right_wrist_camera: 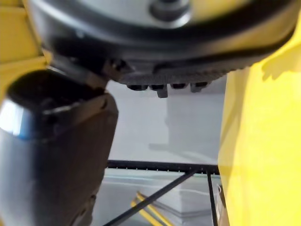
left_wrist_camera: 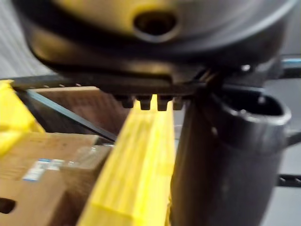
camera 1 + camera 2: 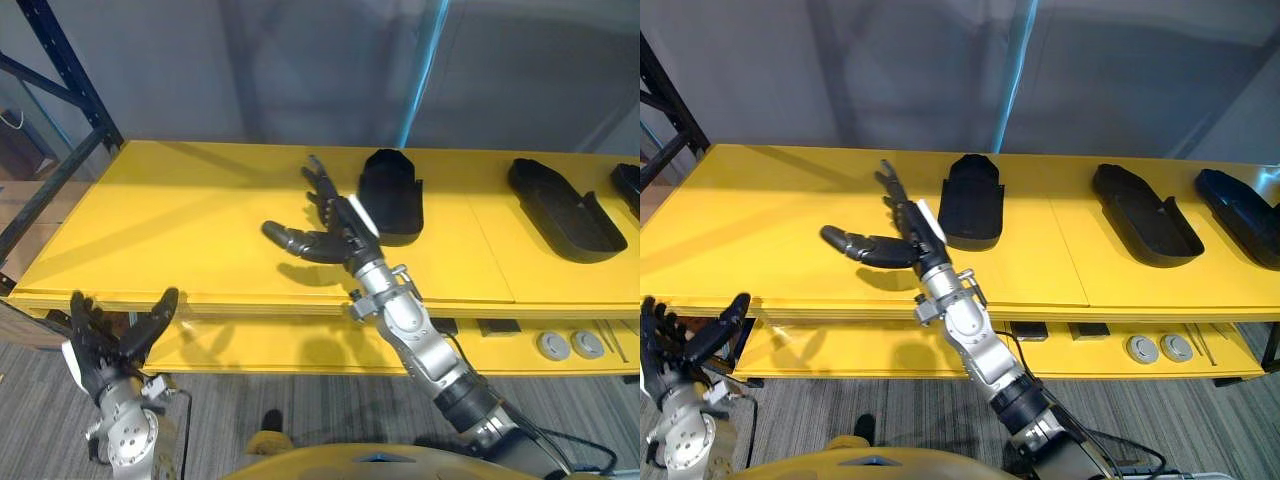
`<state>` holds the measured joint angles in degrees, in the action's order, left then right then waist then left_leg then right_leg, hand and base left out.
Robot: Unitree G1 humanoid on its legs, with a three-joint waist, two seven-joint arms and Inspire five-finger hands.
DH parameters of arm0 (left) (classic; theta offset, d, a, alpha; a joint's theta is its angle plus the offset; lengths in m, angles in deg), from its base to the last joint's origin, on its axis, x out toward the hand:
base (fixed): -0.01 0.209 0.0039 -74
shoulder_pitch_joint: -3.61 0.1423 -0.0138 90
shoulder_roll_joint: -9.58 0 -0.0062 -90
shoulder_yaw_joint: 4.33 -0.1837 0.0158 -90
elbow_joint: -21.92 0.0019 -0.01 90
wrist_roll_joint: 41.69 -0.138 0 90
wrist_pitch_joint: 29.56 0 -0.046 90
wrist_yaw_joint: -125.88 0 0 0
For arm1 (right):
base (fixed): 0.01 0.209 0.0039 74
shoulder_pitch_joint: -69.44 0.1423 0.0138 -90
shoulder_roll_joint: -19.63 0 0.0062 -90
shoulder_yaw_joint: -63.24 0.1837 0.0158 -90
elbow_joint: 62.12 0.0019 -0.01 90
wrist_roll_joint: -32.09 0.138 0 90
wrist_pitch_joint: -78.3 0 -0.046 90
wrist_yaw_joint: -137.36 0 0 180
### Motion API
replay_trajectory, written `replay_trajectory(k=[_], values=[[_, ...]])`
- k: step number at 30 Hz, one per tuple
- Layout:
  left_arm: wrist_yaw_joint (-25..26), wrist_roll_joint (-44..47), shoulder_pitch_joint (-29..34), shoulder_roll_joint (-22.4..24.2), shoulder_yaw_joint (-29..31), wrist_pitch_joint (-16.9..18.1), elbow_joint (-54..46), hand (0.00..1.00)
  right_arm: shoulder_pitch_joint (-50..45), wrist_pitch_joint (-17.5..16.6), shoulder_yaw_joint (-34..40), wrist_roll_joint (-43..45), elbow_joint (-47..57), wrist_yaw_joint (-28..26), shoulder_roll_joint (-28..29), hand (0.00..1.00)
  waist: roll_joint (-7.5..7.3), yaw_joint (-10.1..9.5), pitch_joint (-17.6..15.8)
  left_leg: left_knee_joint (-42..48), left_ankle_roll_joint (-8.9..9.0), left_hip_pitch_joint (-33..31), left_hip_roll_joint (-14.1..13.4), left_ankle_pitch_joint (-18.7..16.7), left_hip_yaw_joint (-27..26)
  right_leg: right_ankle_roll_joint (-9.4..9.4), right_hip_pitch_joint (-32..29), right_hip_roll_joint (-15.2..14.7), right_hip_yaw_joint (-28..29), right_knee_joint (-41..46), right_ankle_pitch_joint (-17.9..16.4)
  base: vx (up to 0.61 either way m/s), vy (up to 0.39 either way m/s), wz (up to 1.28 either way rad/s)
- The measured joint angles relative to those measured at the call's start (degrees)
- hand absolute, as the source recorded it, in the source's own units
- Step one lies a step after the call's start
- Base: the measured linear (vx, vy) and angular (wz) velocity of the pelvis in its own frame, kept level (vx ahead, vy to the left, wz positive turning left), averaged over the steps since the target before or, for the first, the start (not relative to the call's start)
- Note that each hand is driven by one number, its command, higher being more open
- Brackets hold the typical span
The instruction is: Walk over and take three plastic housings, then place them on the shelf
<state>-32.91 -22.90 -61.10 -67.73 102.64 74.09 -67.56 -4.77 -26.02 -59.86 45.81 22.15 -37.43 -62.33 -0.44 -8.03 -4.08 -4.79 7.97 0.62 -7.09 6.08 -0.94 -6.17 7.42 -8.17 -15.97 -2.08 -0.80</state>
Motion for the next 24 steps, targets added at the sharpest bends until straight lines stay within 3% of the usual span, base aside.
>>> replay_trajectory(k=[4, 7, 13, 20, 24], values=[[-4.94, 4.03, 1.31, 3.88, 0.19, -0.04, 7.23, 1.0, 3.19, 2.29, -3.24, -2.26, -5.31, 3.71, 4.3, 1.0, -0.42, -1.95, -0.95, 0.0, 0.12, 0.15, 0.05, -0.09, 1.2, -0.03, 1.05, -0.02, -1.81, -0.21, -0.71, 0.01, -0.025, 0.15], [-5.4, 6.37, 2.27, 5.55, 0.2, -0.02, 10.34, 1.0, 3.19, 4.33, -3.89, -5.62, -8.08, 6.74, 6.41, 1.0, -0.89, -2.74, -1.21, 0.0, 0.24, 0.16, 0.11, -0.21, 1.52, 0.17, 1.41, -0.1, -2.41, -0.28, -1.17, 0.02, -0.015, 0.1], [-9.74, 8.45, 3.54, 9.11, 0.59, 0.14, 16.57, 1.0, 2.92, 7.26, -3.72, -6.68, -12.14, 17.51, 8.05, 1.0, -0.31, -2.74, -1.75, 0.01, -0.17, 0.19, 0.46, -0.15, 1.57, -0.12, 1.66, -0.42, -2.81, -0.58, -1.35, 0.02, -0.008, 0.02], [-20.79, 10.12, 3.34, 8.57, -7.14, -2.6, 25.3, 1.0, 1.23, 7.4, 0.23, -11.9, -12.1, 24.7, 8.41, 1.0, 0.38, -2.55, -2.16, 0.02, -0.17, 0.36, 0.42, -0.32, 0.81, -0.95, 1.78, -0.52, -2.51, -1.14, -1.09, 0.03, -0.012, -0.04], [-21.95, 9.82, 2.19, 6.91, -9.42, -3.84, 29.02, 1.0, 0.5, 7.3, 2.1, -13.46, -12.1, 27.99, 8.53, 1.0, 0.78, -2.42, -2.38, 0.03, 0.05, 0.67, 0.0, -0.62, -0.07, -1.0, 1.71, -0.2, -1.64, -1.12, -1.06, 0.04, -0.025, -0.11]])
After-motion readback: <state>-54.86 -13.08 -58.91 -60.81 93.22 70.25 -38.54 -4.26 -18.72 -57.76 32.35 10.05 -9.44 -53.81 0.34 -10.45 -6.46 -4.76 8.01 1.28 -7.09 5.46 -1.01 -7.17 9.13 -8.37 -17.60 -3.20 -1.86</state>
